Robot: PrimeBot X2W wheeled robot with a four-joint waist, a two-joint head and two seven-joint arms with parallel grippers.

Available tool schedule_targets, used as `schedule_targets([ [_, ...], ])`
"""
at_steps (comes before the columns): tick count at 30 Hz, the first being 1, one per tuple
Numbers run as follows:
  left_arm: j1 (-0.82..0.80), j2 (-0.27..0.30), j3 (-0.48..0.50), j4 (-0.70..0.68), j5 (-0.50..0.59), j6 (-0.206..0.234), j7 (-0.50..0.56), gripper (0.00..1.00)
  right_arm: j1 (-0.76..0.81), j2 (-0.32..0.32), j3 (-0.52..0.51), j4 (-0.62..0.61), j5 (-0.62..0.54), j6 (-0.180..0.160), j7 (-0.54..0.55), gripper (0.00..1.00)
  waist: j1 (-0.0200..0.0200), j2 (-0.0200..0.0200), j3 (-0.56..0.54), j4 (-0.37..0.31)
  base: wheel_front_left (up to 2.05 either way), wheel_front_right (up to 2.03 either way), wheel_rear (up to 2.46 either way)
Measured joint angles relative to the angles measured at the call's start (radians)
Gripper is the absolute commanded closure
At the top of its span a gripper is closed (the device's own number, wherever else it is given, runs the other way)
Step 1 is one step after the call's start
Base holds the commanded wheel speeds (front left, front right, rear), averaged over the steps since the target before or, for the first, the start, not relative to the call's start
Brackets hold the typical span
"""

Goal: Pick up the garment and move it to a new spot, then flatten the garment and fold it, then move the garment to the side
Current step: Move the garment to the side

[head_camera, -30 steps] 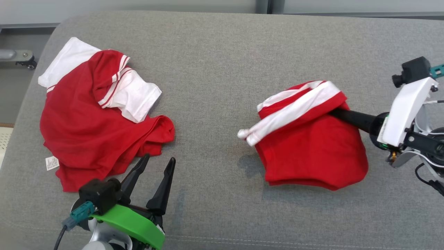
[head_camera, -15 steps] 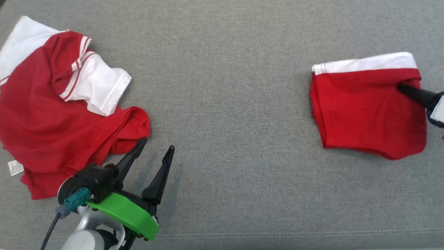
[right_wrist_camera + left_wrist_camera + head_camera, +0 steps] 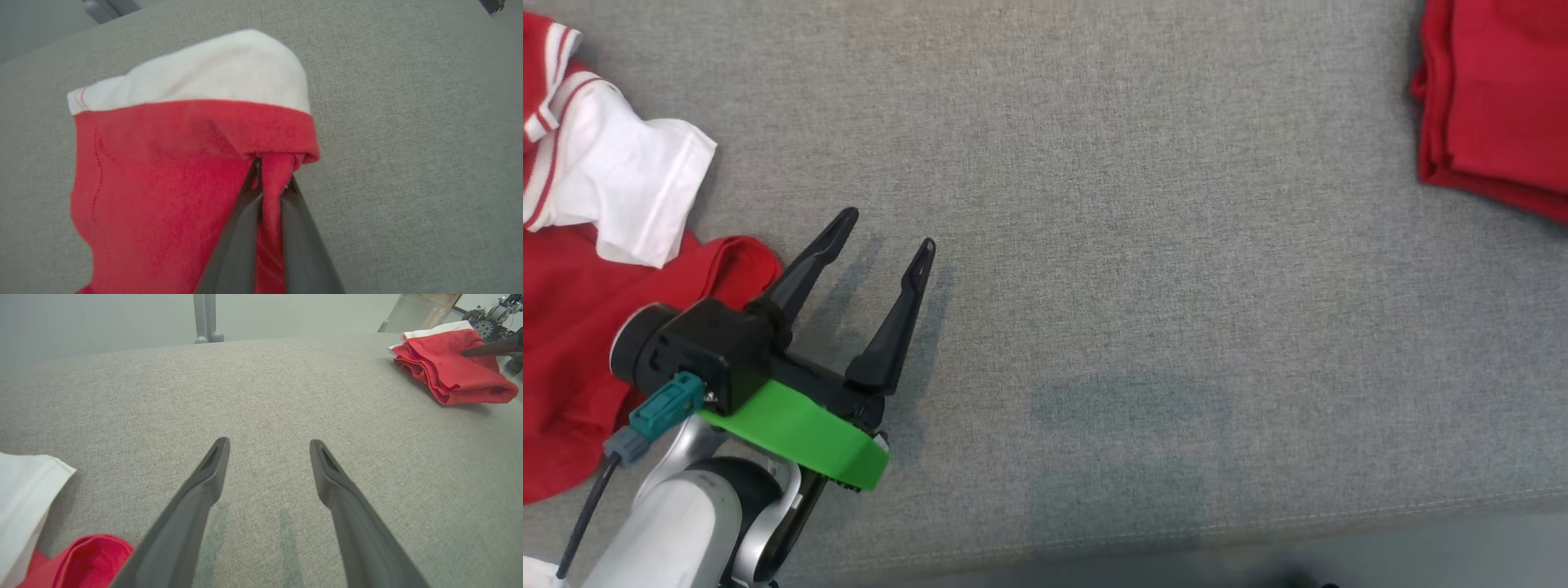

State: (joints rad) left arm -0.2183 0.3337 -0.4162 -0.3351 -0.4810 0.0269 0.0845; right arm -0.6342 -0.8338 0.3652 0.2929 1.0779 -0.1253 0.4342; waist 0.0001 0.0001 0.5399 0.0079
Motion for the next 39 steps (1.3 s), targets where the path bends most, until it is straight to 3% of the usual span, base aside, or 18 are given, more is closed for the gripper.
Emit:
schedule_targets([
  [11,-0.070,-0.002,0.013,-0.065,0.013,0.019,0.029,0.00,-0.123,-0.028,0.006,0.161,-0.231,0.000,-0.108,1.00,0.0000,0.0000,0.126,-0.024,0.00,0.00,0.00],
  [24,-0.068,-0.002,0.011,-0.068,0.020,0.031,0.048,0.00,-0.226,-0.021,-0.007,0.299,-0.351,0.000,-0.197,1.00,0.0000,0.0000,0.154,-0.003,0.00,0.00,0.00],
  [29,-0.067,-0.004,0.006,-0.078,0.020,0.035,0.056,0.00,-0.244,-0.046,-0.019,0.345,-0.373,0.000,-0.205,1.00,0.0000,0.0000,0.154,0.018,0.00,0.00,0.00],
  [30,-0.067,-0.004,0.008,-0.079,0.020,0.035,0.056,0.00,-0.249,-0.047,-0.023,0.355,-0.382,0.000,-0.216,0.89,0.0000,0.0000,0.154,0.023,0.00,0.00,0.00],
  [31,-0.065,-0.004,0.012,-0.081,0.020,0.036,0.056,0.00,-0.257,-0.044,-0.023,0.361,-0.395,0.000,-0.224,0.64,0.0000,0.0000,0.155,0.027,0.00,0.00,0.00],
  [33,-0.058,-0.004,0.021,-0.086,0.020,0.043,0.055,0.00,-0.273,-0.030,-0.022,0.366,-0.412,0.000,-0.233,0.00,0.0000,0.0000,0.157,0.031,0.00,0.00,0.00],
  [39,-0.043,-0.005,0.032,-0.098,0.020,0.054,0.055,0.00,-0.291,-0.015,-0.019,0.406,-0.430,0.000,-0.246,0.00,0.0000,0.0000,0.172,0.031,0.00,0.00,0.00],
])
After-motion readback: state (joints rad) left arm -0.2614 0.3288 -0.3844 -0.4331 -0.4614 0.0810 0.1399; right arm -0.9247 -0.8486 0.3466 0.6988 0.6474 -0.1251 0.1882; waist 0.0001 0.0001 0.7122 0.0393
